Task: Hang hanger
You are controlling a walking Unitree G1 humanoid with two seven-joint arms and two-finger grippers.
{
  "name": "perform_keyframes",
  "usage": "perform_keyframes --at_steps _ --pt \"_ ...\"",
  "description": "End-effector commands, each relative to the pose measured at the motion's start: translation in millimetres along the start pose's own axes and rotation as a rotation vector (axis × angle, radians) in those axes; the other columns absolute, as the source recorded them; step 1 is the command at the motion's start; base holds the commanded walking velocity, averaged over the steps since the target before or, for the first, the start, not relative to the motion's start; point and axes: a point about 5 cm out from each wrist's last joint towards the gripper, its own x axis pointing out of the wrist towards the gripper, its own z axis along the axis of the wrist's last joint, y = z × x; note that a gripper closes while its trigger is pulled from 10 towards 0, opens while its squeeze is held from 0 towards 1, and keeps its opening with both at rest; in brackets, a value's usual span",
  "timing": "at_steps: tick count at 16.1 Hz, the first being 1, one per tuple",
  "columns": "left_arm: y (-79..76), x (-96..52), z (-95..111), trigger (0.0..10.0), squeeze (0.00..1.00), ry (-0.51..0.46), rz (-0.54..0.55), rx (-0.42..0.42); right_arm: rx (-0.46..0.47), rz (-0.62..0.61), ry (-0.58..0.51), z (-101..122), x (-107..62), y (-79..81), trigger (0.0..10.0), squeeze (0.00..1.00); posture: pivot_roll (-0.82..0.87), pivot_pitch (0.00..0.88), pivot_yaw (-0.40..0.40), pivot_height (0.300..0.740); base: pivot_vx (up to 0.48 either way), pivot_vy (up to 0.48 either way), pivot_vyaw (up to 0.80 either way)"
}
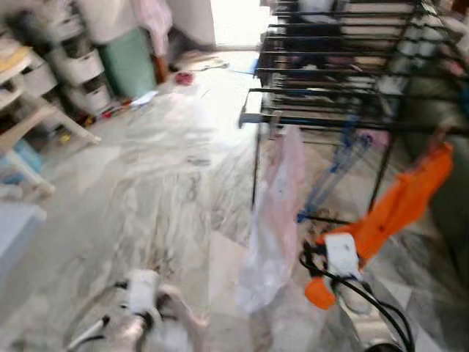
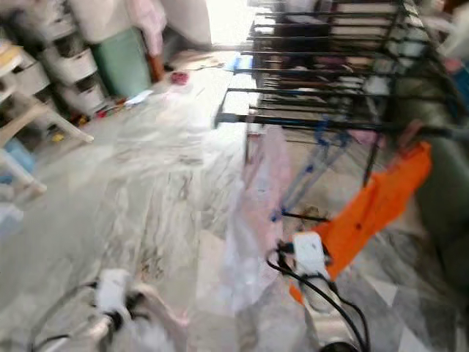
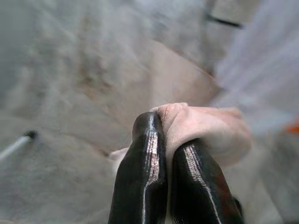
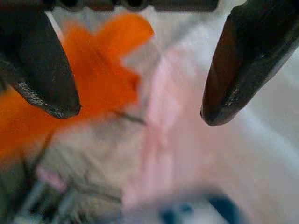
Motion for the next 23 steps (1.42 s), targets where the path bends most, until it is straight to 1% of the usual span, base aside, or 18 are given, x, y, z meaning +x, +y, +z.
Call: perform_keyframes --at_steps 1,2,3,5,6,8,10,11,13,14,15,17,19,20,22,23 --pt "4.3 5.4 32 10.0 0.0 -0.149 0.021 -0.018 -0.035 0.042 0.01 -4 -3.8 5.8 10.0 0.0 -0.24 0.0 0.036 0.74 0.0 0.0 0.0" --pt "0.6 7.4 47 10.0 0.0 -0.224 0.009 -0.021 -0.045 0.057 0.006 -2 -3.5 7.8 10.0 0.0 -0.23 0.0 0.031 0.74 0.0 0.0 0.0" --pt "-7.4 9.0 62 10.0 0.0 -0.302 -0.012 -0.015 -0.057 0.078 0.005 -1 -2.5 10.4 10.0 0.0 -0.21 0.0 0.012 0.74 0.0 0.0 0.0" --pt "-24.5 9.2 84 10.0 0.0 -0.42 -0.046 -0.018 -0.084 0.115 -0.001 5 -2.1 16.0 10.0 0.0 -0.19 0.0 -0.002 0.74 0.0 0.0 0.0" --pt "-42.2 5.6 102 10.0 0.0 -0.518 -0.063 -0.028 -0.094 0.13 -0.01 11 0.5 19.2 10.0 0.0 -0.19 0.0 -0.003 0.74 0.0 0.0 0.0" --pt "-60.0 -4.5 124 10.0 0.0 -0.606 -0.097 -0.009 -0.094 0.132 -0.023 15 2.2 22.5 10.0 0.0 -0.18 0.0 0.009 0.74 0.0 0.0 0.0" --pt "-64.7 -11.1 133 10.0 0.0 -0.637 -0.112 -0.002 -0.083 0.12 -0.04 18 1.0 22.5 10.0 0.0 -0.18 0.0 0.018 0.74 0.0 0.0 0.0" --pt "-67.4 -18.8 140 10.0 0.0 -0.659 -0.13 0.032 -0.063 0.079 -0.069 24 -3.1 18.7 10.0 0.0 -0.19 0.0 0.029 0.74 0.0 0.0 0.0" --pt "-67.2 -25.2 141 10.0 0.0 -0.655 -0.148 0.02 -0.044 0.024 -0.102 30 -7.6 11.8 10.0 0.0 -0.2 0.0 0.042 0.74 0.0 0.0 0.0" --pt "-66.5 -33.2 141 10.0 0.0 -0.647 -0.169 -0.002 -0.036 -0.07 -0.154 40 -11.6 -1.1 10.0 0.0 -0.22 0.0 0.063 0.74 0.0 0.0 0.0" --pt "-68.0 -36.3 141 10.0 0.0 -0.647 -0.183 -0.003 -0.043 -0.123 -0.17 45 -12.7 -7.8 10.0 0.0 -0.22 0.0 0.072 0.74 0.0 0.0 0.0" --pt "-70.6 -38.8 140 10.0 0.0 -0.631 -0.212 0.003 -0.037 -0.191 -0.179 52 -13.4 -14.9 10.0 0.0 -0.24 0.0 0.093 0.74 0.0 0.0 0.0" --pt "-77.4 -39.4 143 10.0 0.0 -0.625 -0.259 0.005 -0.046 -0.23 -0.186 57 -12.5 -19.4 10.0 0.0 -0.25 0.0 0.104 0.74 0.0 0.0 0.0" --pt "-78.9 -39.7 145 10.0 0.0 -0.621 -0.273 0.003 -0.042 -0.242 -0.191 60 -13.1 -20.9 10.0 0.0 -0.25 0.0 0.106 0.74 0.27 0.0 0.0" --pt "-79.8 -38.8 149 10.0 0.0 -0.615 -0.288 0.002 -0.062 -0.255 -0.218 66 -13.9 -21.5 10.0 0.0 -0.25 0.0 0.108 0.74 0.272 0.0 0.0" --pt "-78.9 -37.8 150 10.0 0.0 -0.611 -0.289 -0.001 -0.087 -0.251 -0.241 72 -13.8 -20.8 10.0 0.0 -0.25 0.0 0.107 0.74 0.27 0.0 0.0"
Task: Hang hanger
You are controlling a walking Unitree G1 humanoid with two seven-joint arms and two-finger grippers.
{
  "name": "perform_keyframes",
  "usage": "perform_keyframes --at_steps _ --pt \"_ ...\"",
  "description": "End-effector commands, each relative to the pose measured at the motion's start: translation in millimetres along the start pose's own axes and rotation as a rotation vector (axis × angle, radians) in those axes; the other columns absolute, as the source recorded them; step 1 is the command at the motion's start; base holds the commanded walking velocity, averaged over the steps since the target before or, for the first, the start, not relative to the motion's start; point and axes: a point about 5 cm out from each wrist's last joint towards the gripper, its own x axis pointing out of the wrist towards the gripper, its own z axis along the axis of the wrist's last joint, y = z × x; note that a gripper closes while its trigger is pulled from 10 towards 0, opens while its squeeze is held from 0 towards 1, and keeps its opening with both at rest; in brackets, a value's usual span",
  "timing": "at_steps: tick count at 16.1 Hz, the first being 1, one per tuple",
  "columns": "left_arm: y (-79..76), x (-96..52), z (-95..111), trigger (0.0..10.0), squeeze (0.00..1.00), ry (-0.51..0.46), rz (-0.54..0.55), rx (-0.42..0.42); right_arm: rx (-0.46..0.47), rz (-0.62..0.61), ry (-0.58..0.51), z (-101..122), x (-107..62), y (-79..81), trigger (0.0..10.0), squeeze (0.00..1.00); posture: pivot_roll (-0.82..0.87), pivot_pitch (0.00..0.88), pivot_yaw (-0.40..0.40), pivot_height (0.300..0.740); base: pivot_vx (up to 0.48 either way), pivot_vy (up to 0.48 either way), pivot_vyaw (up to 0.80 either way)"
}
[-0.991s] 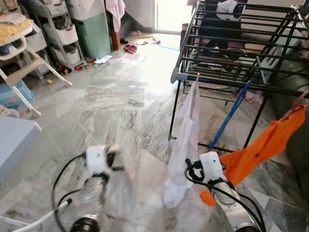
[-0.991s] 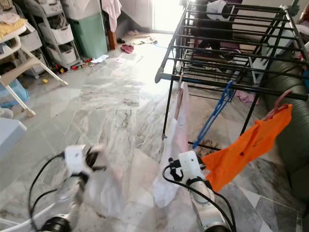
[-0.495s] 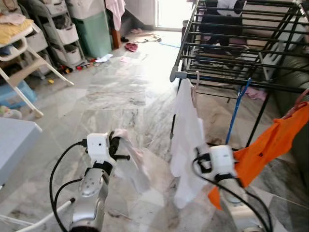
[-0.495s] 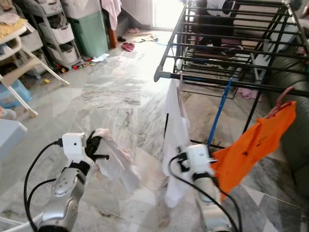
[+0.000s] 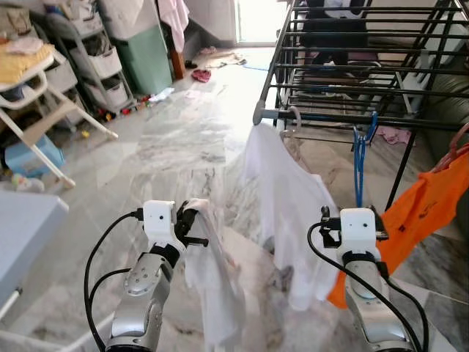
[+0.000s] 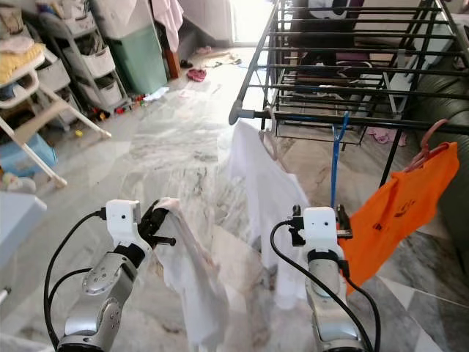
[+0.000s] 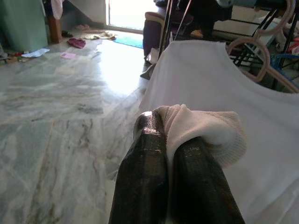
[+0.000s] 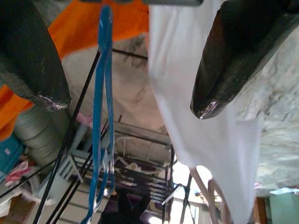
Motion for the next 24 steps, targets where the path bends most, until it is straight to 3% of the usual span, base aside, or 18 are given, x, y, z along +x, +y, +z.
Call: perform_keyframes --at_steps 1,5,11,18,24 --pt "4.4 3.0 11 10.0 0.0 -0.035 -0.004 0.019 -0.012 -0.006 -0.055 15 4.1 1.0 10.0 0.0 -0.25 0.0 0.106 0.74 0.285 0.0 0.0" --pt "6.4 3.3 5 10.0 0.0 -0.017 -0.009 0.007 -0.039 -0.075 -0.105 34 19.3 -10.3 10.0 0.0 -0.24 0.0 0.102 0.74 0.325 0.0 0.0" --pt "7.1 4.1 -6 10.0 0.0 0.024 -0.03 -0.005 -0.084 -0.123 -0.104 36 23.8 -23.3 10.0 0.0 -0.25 0.0 0.097 0.74 0.157 0.0 -0.27" --pt "9.0 3.3 -23 10.0 0.0 0.074 -0.004 -0.016 -0.112 -0.122 -0.091 34 24.2 -28.7 10.0 0.0 -0.25 0.0 0.069 0.74 0.0 0.0 -0.16" --pt "16.5 -6.1 -33 10.0 0.0 0.071 0.079 -0.044 -0.116 -0.028 -0.031 29 33.1 -26.3 10.0 0.0 -0.21 0.0 -0.017 0.74 0.0 0.0 0.0"
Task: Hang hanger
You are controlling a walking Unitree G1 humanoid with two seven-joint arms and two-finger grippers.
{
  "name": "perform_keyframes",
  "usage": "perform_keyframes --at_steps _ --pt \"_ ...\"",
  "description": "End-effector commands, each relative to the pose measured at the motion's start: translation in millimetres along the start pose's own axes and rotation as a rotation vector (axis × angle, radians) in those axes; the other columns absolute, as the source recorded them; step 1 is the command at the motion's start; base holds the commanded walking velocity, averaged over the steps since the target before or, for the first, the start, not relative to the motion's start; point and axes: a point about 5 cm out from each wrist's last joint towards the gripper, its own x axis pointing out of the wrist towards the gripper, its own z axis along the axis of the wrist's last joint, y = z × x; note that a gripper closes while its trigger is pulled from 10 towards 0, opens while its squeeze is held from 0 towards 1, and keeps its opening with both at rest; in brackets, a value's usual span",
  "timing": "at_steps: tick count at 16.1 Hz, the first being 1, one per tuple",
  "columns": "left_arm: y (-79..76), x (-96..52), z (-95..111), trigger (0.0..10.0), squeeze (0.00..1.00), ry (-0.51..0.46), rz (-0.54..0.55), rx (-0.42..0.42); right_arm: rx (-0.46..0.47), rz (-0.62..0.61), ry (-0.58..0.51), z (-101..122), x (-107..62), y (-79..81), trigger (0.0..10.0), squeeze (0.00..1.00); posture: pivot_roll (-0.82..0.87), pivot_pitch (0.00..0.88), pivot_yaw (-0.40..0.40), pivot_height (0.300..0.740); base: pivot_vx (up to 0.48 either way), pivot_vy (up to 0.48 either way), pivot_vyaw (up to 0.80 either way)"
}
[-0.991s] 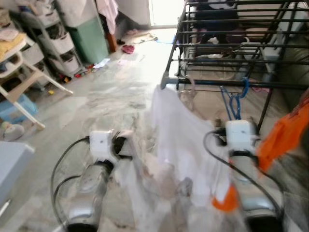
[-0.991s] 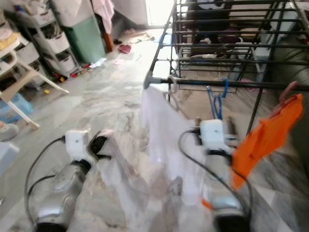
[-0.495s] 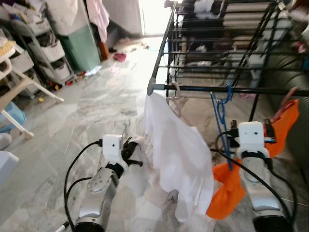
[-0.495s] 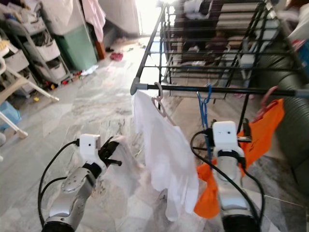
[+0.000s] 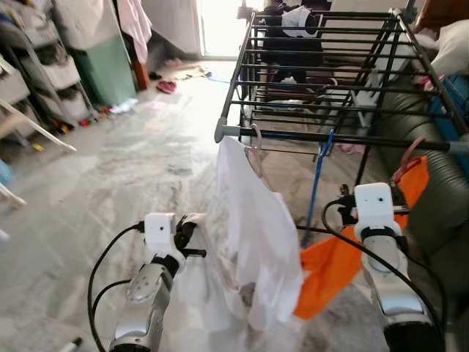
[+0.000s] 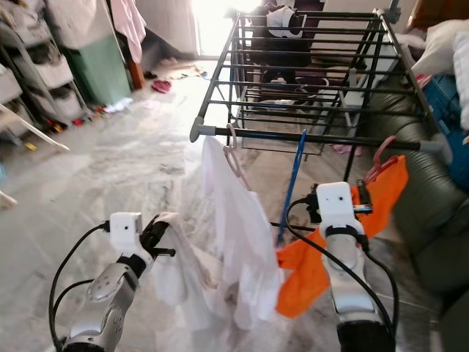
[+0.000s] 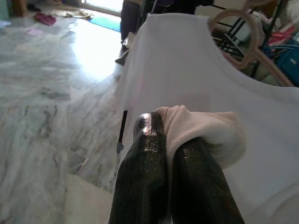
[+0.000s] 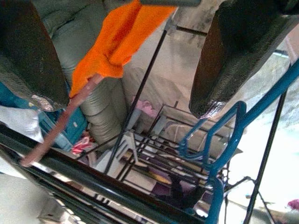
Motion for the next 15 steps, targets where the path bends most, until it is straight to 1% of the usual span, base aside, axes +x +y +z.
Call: perform_keyframes --at_steps 1,2,3,4,7,9,11,15 --pt "6.0 -2.7 0 10.0 0.0 -0.016 0.035 -0.002 0.005 0.034 0.005 4 5.1 6.3 10.0 0.0 -0.19 0.0 -0.032 0.74 0.0 0.0 0.0" --pt "6.8 -3.8 0 10.0 0.0 -0.017 0.042 -0.003 0.011 0.042 0.012 5 7.0 8.1 10.0 0.0 -0.19 0.0 -0.034 0.74 0.0 0.0 0.0" --pt "9.7 -7.4 -2 10.0 0.0 -0.017 0.054 0.001 0.032 0.059 0.031 7 15.1 13.9 10.0 0.0 -0.17 0.0 -0.034 0.74 0.0 0.0 0.0" --pt "11.7 -9.0 -2 10.0 0.0 -0.016 0.058 0.007 0.049 0.067 0.035 9 19.0 16.4 10.0 0.0 -0.17 0.0 -0.028 0.74 0.0 0.0 0.0" --pt "17.8 -11.4 -1 10.0 0.0 -0.005 0.058 0.029 0.073 0.07 0.066 10 28.4 21.9 10.0 0.0 -0.15 0.0 -0.011 0.74 0.0 0.0 0.0" --pt "21.6 -12.1 -1 10.0 0.0 0.004 0.052 0.04 0.11 0.076 0.092 15 36.3 29.5 10.0 0.0 -0.15 0.0 -0.001 0.74 0.0 0.0 0.0" --pt "20.4 -11.4 -2 10.0 0.0 0.024 0.026 0.038 0.139 0.075 0.136 19 44.2 38.7 10.0 0.0 -0.15 0.0 0.003 0.74 0.0 0.0 0.0" --pt "12.8 -13.8 -6 10.0 0.0 0.055 -0.038 0.024 0.147 0.008 0.221 15 51.7 38.6 10.0 0.0 -0.13 0.0 0.016 0.74 0.0 0.0 0.0"
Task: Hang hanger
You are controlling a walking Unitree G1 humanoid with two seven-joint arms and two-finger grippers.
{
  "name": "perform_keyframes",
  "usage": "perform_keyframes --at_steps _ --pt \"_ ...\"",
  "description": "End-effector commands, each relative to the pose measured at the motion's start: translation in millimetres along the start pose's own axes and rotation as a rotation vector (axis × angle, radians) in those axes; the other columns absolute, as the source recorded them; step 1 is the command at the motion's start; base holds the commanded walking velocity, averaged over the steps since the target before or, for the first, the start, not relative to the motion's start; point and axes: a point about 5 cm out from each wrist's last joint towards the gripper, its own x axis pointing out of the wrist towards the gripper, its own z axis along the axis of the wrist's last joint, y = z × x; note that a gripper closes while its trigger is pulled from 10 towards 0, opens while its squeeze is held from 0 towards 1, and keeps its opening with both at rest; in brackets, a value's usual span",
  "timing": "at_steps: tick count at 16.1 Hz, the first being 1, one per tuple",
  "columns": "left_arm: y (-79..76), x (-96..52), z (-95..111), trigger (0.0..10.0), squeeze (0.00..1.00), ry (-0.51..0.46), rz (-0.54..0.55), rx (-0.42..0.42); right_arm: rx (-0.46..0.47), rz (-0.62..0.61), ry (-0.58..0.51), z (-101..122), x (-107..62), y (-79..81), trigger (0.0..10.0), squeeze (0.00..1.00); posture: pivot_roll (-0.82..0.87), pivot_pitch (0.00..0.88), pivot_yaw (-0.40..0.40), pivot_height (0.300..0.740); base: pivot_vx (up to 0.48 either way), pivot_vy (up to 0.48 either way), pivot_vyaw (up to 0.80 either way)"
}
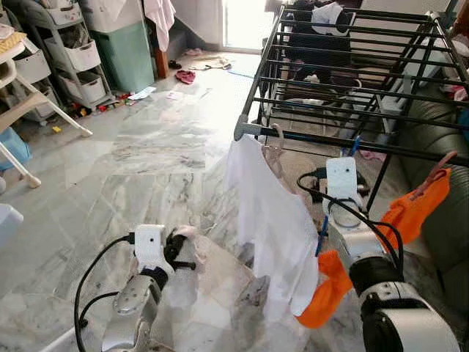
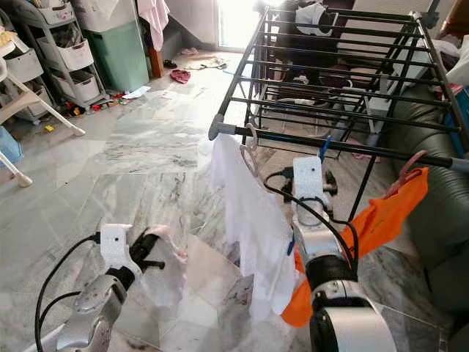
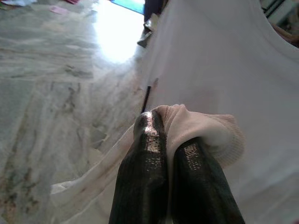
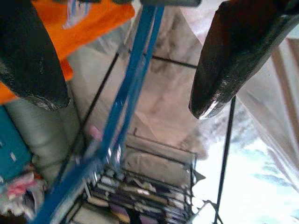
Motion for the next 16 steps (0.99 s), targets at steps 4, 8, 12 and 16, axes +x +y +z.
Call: perform_keyframes --at_steps 4,8,12,16 --pt "-2.5 -4.0 6 10.0 0.0 0.001 -0.06 0.009 0.073 -0.02 0.151 -19 3.5 -6.1 10.0 0.0 -0.11 0.0 0.028 0.74 0.0 0.0 0.0" --pt "-5.4 -4.8 7 10.0 0.0 0.016 -0.078 0.003 0.054 -0.015 0.204 -32 2.6 -10.1 0.0 0.0 -0.11 0.0 0.028 0.74 0.0 0.0 0.0" --pt "-9.1 -3.8 6 10.0 0.0 0.027 -0.088 -0.005 -0.043 0.012 0.186 -30 4.3 -11.4 0.6 0.0 -0.11 0.0 0.028 0.74 0.0 0.0 0.0" --pt "-11.4 -1.8 5 10.0 0.0 0.039 -0.091 -0.01 -0.112 0.041 0.171 -24 7.1 -14.2 8.6 0.0 -0.12 0.0 0.024 0.74 0.0 0.0 0.0"
